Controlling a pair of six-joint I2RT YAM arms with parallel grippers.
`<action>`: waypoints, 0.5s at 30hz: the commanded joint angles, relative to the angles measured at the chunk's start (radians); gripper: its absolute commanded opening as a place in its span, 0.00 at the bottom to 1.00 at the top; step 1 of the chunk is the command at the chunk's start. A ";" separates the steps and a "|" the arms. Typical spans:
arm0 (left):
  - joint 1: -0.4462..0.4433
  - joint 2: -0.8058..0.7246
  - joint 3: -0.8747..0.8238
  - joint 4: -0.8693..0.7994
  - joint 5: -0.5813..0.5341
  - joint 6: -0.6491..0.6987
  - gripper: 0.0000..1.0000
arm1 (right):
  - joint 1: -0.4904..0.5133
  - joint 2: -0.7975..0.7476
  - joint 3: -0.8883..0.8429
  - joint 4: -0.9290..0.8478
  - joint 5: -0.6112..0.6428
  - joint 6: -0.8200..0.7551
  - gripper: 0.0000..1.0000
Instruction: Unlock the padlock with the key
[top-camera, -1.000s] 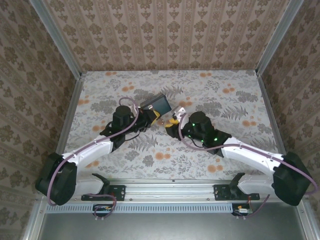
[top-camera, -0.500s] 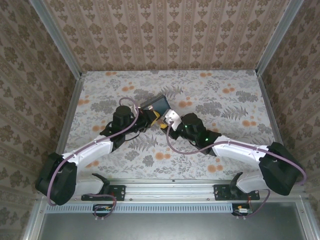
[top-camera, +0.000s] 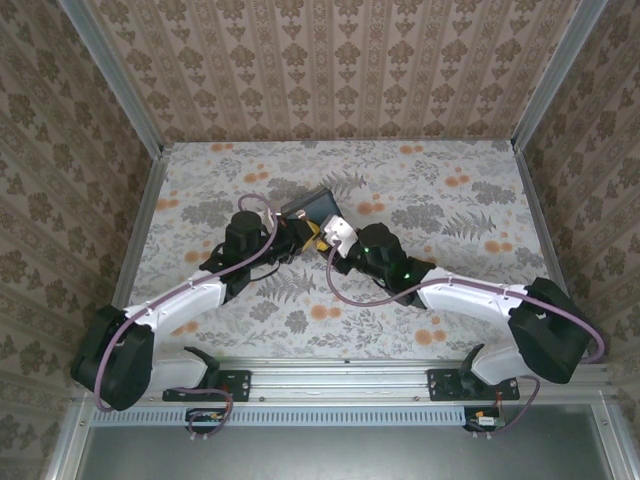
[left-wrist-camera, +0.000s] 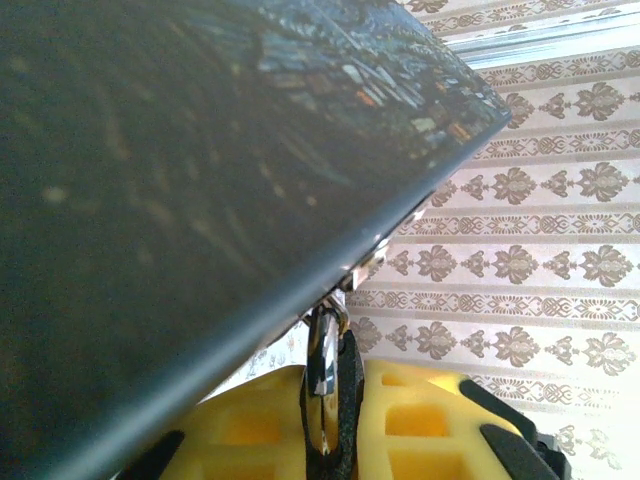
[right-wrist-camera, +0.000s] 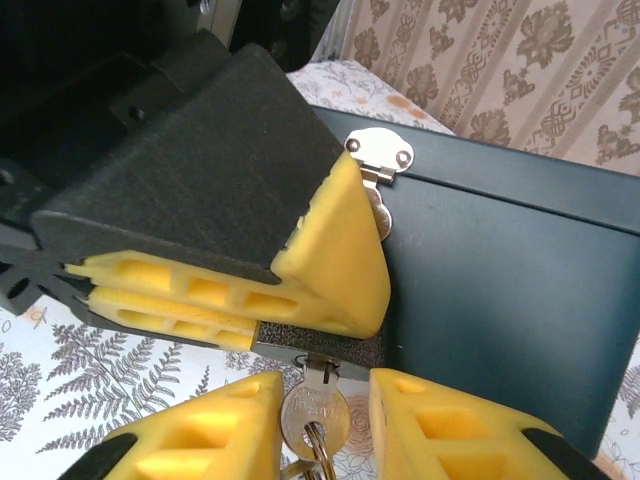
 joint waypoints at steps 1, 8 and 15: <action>-0.012 -0.014 0.034 0.099 0.031 0.023 0.00 | -0.001 0.016 0.034 0.028 0.018 -0.001 0.28; -0.011 -0.015 0.031 0.104 0.031 0.023 0.00 | -0.009 0.014 0.041 0.007 0.013 0.037 0.07; -0.011 -0.011 0.039 0.112 0.031 0.060 0.00 | -0.067 -0.014 0.013 0.022 -0.185 0.392 0.00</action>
